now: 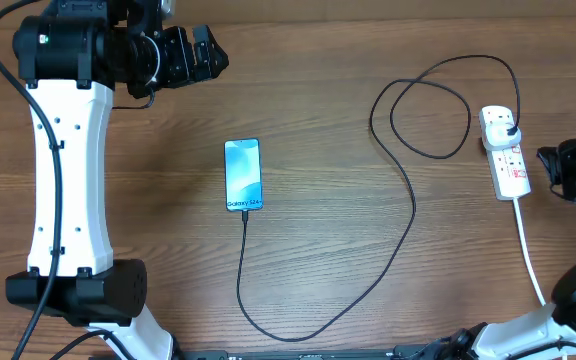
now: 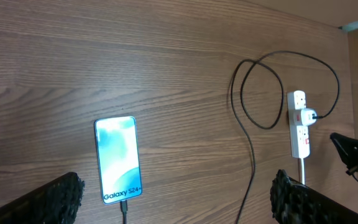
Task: Plug charger to phone and switch on socket
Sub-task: 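Move the right gripper to the switch on the white power strip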
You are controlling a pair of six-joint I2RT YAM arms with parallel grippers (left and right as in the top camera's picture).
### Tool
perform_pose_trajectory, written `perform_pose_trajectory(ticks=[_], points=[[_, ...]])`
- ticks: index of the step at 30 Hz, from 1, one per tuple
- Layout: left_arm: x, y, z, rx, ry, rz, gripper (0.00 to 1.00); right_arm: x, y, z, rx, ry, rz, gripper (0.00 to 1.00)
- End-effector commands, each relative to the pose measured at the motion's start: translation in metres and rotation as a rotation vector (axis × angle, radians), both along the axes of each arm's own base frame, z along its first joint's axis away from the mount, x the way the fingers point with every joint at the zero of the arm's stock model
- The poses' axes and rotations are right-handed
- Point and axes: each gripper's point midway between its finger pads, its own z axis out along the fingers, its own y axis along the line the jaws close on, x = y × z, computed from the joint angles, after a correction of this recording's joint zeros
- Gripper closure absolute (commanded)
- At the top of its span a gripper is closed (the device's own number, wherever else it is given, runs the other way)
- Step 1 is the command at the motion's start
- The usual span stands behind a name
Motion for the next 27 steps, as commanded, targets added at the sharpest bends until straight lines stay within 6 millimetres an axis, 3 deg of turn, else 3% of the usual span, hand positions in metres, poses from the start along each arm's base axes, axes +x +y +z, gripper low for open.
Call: perform_pose_trajectory(ticks=[1, 11, 27], points=[[0.000, 0.000, 0.005, 0.000, -0.020, -0.010, 0.01, 0.011, -0.009, 0.002, -0.002, -0.028, -0.028, 0.96], [0.000, 0.000, 0.005, 0.000, -0.020, -0.010, 0.00, 0.021, 0.001, -0.032, 0.113, -0.025, -0.009, 0.96], [0.000, 0.001, 0.005, 0.000, -0.020, -0.010, 0.00, 0.033, 0.009, -0.066, 0.230, -0.066, 0.017, 0.96]])
